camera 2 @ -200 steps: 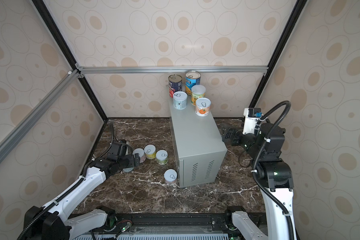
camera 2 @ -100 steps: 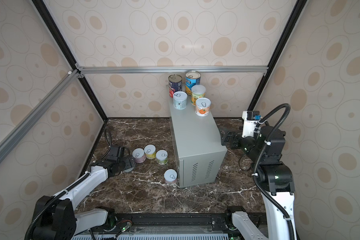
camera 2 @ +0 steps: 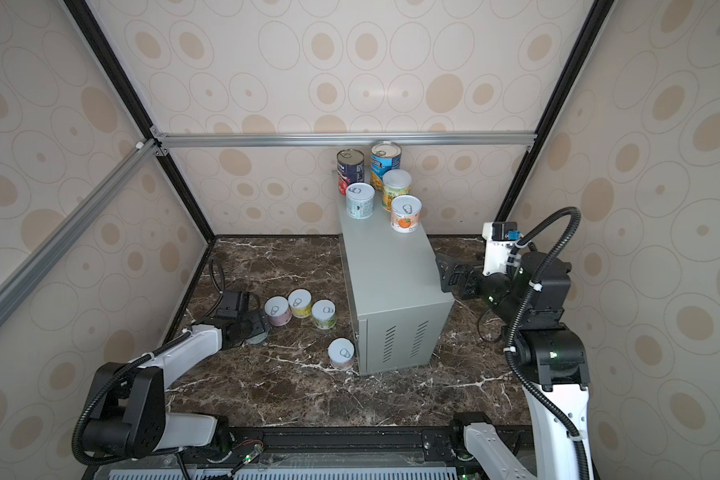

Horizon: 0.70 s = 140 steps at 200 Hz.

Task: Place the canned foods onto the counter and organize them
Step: 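Grasp the white-lidded can with the left gripper and lift it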

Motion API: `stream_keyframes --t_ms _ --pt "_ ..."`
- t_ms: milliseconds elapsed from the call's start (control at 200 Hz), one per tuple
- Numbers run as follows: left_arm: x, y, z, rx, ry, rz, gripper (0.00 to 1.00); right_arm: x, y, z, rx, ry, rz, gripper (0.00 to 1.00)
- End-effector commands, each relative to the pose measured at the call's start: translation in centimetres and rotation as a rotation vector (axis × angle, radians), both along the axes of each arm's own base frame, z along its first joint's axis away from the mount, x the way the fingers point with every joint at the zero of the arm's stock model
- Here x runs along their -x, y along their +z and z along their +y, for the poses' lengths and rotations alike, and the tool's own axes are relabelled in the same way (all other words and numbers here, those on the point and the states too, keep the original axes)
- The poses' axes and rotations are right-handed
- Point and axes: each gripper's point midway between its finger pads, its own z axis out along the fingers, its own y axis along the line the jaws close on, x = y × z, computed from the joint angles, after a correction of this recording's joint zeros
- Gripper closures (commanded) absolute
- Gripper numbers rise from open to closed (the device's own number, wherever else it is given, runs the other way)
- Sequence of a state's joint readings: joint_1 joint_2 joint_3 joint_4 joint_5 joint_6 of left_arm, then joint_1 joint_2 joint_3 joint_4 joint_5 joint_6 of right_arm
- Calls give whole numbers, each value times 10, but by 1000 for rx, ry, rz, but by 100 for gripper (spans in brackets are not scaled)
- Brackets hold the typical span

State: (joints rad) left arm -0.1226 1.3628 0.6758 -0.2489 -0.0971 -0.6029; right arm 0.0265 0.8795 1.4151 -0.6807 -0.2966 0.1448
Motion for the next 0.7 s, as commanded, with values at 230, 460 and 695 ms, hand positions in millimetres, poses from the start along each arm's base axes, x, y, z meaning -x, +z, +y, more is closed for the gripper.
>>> stream_keyframes --t_ms 230,460,695 --pt "-3 24 16 -53 50 -33 84 -2 1 7 0 41 -15 0" --pt "-5 83 16 -127 -74 -125 100 -9 0 10 -12 56 -10 0" --pt "-7 171 -14 -134 -341 -329 100 -16 1 13 -22 67 -6 0"
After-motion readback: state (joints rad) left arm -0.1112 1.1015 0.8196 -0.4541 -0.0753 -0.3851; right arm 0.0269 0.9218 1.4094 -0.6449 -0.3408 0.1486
